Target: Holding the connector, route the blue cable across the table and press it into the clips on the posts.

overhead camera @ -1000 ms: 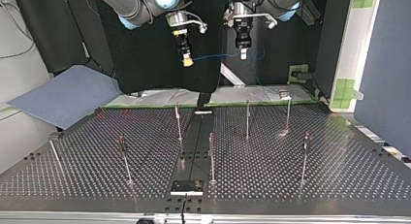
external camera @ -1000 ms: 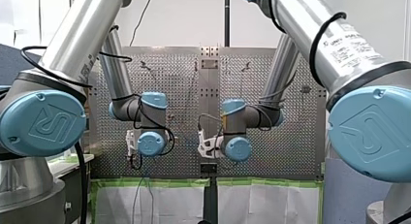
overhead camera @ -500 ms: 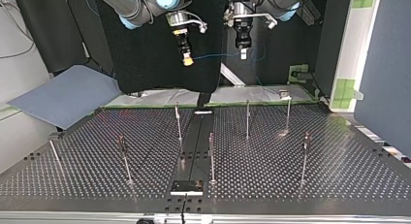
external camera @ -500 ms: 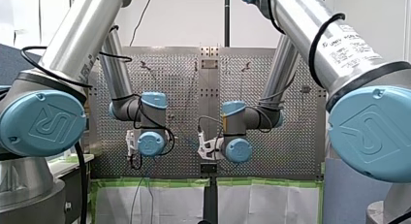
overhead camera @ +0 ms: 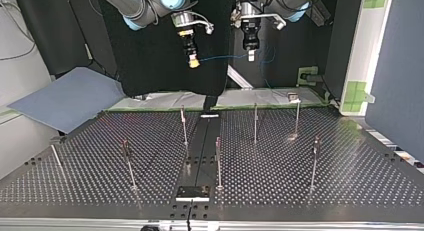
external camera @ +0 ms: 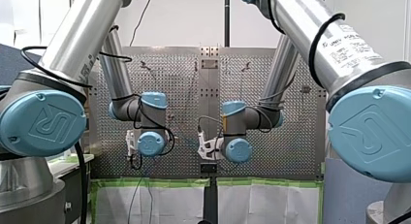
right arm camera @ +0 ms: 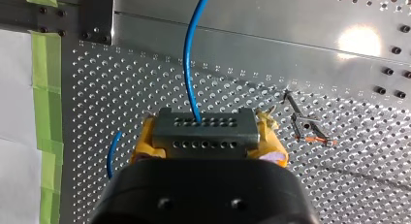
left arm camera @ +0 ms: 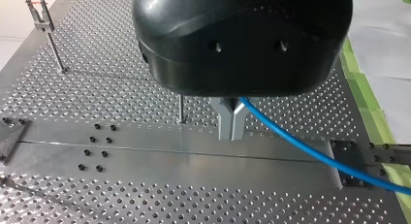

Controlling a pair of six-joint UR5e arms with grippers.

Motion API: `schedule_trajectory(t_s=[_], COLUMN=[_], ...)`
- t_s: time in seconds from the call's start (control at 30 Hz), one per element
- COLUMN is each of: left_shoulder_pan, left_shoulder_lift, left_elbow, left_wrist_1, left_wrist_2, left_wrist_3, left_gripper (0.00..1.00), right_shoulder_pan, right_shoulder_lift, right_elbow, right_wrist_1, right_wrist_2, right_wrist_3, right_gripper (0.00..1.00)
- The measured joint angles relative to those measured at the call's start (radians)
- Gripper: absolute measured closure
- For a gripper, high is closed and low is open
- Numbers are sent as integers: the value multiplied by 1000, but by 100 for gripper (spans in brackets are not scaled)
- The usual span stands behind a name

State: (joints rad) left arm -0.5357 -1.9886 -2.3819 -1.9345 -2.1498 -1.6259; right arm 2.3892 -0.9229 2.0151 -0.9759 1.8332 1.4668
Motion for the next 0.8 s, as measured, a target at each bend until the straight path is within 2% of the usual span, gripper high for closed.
schedule_trajectory(t_s=[0.33, 0.5, 0.6, 0.8], left_shoulder_pan=[3, 9, 16, 31], left_shoulder_lift=[10, 51, 82, 146], left_elbow=[-10, -50, -64, -33], left_wrist_1=[-10, -51, -82, -146], left_wrist_2=[-10, -30, -33, -43], left_wrist_3=[-1, -7, -5, -1], left_gripper=[100, 100, 100, 100], right_shoulder_pan=[3, 10, 16, 19], right_shoulder_lift=[2, -27, -57, -120], right_elbow=[-7, -45, -74, -108], right_wrist_1=[6, 45, 76, 140], right_wrist_2=[6, 34, 22, -35], right_wrist_3=[-3, 13, 24, 30], right_gripper=[100, 100, 100, 100])
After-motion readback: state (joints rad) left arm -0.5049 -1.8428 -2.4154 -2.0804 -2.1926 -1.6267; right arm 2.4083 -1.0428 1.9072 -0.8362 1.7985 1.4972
